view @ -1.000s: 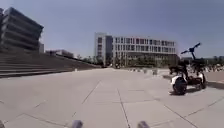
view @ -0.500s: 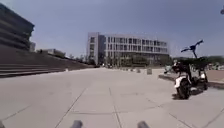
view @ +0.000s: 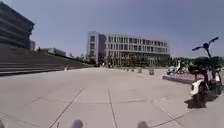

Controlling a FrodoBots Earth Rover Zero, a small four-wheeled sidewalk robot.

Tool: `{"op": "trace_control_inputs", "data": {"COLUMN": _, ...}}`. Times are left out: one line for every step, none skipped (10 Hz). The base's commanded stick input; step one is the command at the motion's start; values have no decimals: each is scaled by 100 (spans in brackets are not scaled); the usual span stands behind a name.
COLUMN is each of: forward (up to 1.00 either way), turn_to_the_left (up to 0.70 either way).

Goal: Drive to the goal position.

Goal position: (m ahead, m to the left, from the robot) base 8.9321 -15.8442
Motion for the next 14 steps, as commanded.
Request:
{"op": "trace_control_inputs", "data": {"forward": 85, "turn_to_the_left": 0}}
{"op": "trace_control_inputs", "data": {"forward": 85, "turn_to_the_left": 0}}
{"op": "trace_control_inputs", "data": {"forward": 85, "turn_to_the_left": 0}}
{"op": "trace_control_inputs", "data": {"forward": 85, "turn_to_the_left": 0}}
{"op": "trace_control_inputs", "data": {"forward": 85, "turn_to_the_left": 0}}
{"op": "trace_control_inputs", "data": {"forward": 85, "turn_to_the_left": 0}}
{"op": "trace_control_inputs", "data": {"forward": 85, "turn_to_the_left": -10}}
{"op": "trace_control_inputs", "data": {"forward": 85, "turn_to_the_left": -25}}
{"op": "trace_control_inputs", "data": {"forward": 85, "turn_to_the_left": -20}}
{"op": "trace_control_inputs", "data": {"forward": 85, "turn_to_the_left": -4}}
{"op": "trace_control_inputs", "data": {"forward": 85, "turn_to_the_left": 0}}
{"op": "trace_control_inputs", "data": {"forward": 85, "turn_to_the_left": 0}}
{"op": "trace_control_inputs", "data": {"forward": 85, "turn_to_the_left": 0}}
{"op": "trace_control_inputs", "data": {"forward": 85, "turn_to_the_left": 0}}
